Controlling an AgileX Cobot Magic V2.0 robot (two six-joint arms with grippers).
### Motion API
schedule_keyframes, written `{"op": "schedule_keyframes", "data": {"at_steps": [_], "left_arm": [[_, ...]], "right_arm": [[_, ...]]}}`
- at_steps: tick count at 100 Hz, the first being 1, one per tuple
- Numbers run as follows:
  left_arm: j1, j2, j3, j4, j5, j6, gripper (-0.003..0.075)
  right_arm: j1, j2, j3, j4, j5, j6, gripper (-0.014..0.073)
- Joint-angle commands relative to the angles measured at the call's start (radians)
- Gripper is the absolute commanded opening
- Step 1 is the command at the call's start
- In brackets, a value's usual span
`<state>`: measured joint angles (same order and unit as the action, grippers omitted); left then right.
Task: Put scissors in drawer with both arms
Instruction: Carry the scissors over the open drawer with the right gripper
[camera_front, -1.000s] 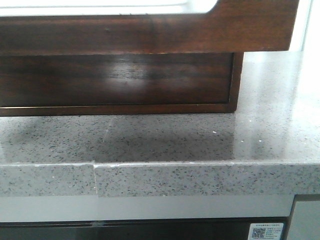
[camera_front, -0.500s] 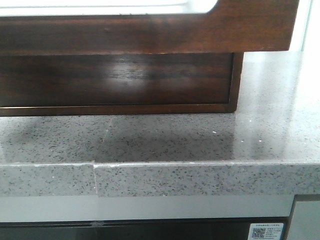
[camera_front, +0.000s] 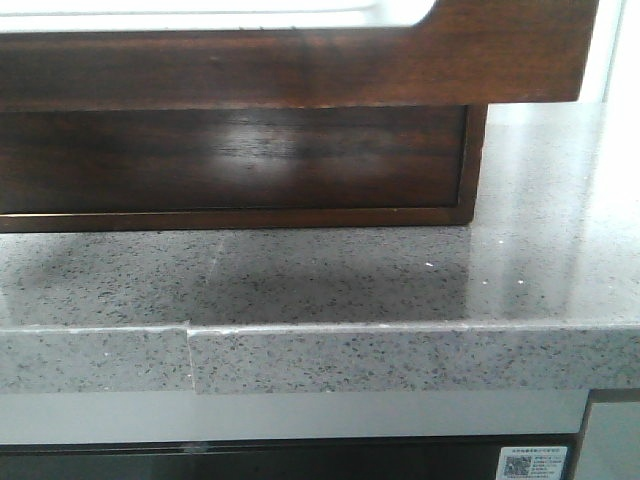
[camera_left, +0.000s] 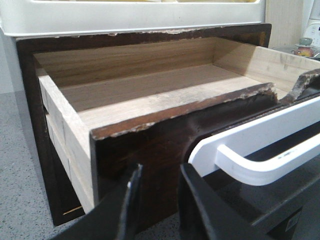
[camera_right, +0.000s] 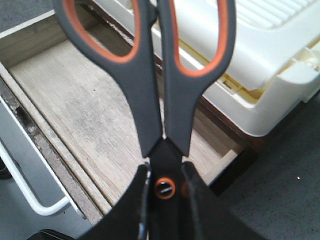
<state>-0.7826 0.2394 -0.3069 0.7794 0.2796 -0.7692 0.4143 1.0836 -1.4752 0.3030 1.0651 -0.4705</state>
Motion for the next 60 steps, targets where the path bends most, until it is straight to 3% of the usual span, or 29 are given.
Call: {"op": "schedule_keyframes", "data": {"at_steps": [1, 60], "left_arm": [[-0.009, 0.009, -0.036, 0.013, -0.053, -0.010, 0.0164], [-0.009, 0.009, -0.036, 0.013, -0.053, -0.010, 0.0164]], "right_arm": [[0.024, 0.004, -0.035, 0.020, -0.079, -0.046, -0.0062], [0.242, 0.140, -0.035, -0.103, -0.155, -0.084, -0.0062]]}}
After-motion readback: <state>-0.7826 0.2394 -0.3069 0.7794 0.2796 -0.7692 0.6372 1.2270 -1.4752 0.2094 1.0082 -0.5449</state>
